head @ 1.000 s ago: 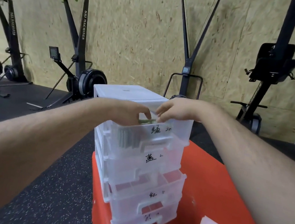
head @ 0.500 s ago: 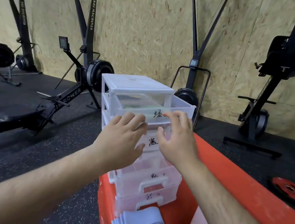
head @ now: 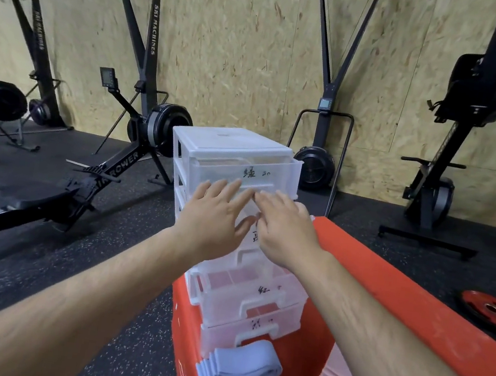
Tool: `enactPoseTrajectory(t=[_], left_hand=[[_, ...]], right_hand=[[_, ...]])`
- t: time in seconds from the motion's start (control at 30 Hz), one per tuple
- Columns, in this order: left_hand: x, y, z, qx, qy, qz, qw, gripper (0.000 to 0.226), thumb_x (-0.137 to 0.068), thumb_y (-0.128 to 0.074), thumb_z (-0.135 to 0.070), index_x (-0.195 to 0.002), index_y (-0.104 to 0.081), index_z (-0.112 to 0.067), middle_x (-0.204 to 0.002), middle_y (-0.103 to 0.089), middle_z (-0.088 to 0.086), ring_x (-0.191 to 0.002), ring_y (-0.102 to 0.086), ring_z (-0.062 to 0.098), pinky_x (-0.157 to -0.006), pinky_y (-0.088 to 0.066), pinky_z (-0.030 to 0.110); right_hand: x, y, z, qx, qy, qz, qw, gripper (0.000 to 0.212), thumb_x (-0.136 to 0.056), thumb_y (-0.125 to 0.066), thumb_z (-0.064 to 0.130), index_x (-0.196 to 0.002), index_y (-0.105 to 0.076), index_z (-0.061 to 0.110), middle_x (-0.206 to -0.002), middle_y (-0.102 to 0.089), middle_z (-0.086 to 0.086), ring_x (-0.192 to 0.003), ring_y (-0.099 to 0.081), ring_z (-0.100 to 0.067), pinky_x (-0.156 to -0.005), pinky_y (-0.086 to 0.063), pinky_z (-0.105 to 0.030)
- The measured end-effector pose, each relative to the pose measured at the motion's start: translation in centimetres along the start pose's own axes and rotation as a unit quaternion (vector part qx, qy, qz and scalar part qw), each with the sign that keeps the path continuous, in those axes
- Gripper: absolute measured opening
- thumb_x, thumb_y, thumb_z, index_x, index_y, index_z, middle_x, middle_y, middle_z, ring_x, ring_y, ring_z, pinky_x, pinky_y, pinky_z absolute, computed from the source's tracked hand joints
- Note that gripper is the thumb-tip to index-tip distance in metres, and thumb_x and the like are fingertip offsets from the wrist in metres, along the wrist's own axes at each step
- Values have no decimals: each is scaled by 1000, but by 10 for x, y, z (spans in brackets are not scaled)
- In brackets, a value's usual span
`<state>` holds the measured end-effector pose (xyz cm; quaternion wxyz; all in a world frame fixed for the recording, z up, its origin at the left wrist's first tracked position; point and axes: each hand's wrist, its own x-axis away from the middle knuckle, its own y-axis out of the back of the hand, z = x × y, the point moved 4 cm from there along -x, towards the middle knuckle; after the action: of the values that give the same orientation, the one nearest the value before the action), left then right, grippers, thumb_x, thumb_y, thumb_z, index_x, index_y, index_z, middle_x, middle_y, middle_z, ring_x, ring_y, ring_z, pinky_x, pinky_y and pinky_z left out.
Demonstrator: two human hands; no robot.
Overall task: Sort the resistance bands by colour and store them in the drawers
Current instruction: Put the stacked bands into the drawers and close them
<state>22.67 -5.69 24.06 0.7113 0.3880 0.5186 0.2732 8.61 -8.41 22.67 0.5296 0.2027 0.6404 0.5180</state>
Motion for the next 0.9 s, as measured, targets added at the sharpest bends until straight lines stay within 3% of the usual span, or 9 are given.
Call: enactPoseTrajectory(t=[0.13,0.33,0.53,0.63,0.77,0.9], left_hand=[[47,7,-32,57,-31,-70,995,58,-98,-38,-46,-148,-40,-17,-151,-45,0,-142,-38,21,-120,-24,40],[121,-34,-69,133,-34,-32,990,66,-93,-51,-43,-151,-37,-15,-152,-43,-4,-139,-39,16,-117,-27,36],[163,-116,-87,170,-26,84,981,66,-90,-53,-41,-149,-40,-15,-151,-44,-2,-136,-43,20,-114,-30,35],[178,-151,-89,179,-24,128,975,64,-87,-52,-39,-146,-45,-18,-148,-48,-2,-134,-46,21,-112,-31,33],[200,-186,-87,183,16,134,974,52,-92,-50,-49,-137,-54,-22,-144,-51,-6,-130,-48,19,-106,-32,34],[204,-194,-91,188,36,114,975,38,-95,-46,-49,-124,-61,-28,-136,-56,-12,-123,-51,15,-97,-37,35]], right_hand=[[46,7,7,-5,32,-47,998,54,-92,-28,27,-141,-51,20,-145,-52,4,-138,-42,-23,-113,-31,-41],[129,-23,6,-28,46,-57,997,45,-89,-42,25,-129,-62,19,-129,-62,3,-122,-55,-22,-98,-44,-41],[173,-106,-13,-53,24,51,997,43,-87,-47,23,-125,-64,18,-123,-63,3,-116,-56,-23,-97,-43,-37],[182,-143,-27,-22,-8,121,992,41,-89,-40,29,-120,-67,22,-121,-64,3,-115,-57,-25,-95,-41,-37],[180,-170,-44,-21,-107,198,974,41,-100,-39,33,-135,-56,20,-132,-59,-7,-120,-54,-33,-100,-41,-43],[171,-192,-45,-125,-210,244,939,42,-99,-49,36,-134,-50,12,-128,-61,-18,-119,-57,-38,-98,-46,-45]])
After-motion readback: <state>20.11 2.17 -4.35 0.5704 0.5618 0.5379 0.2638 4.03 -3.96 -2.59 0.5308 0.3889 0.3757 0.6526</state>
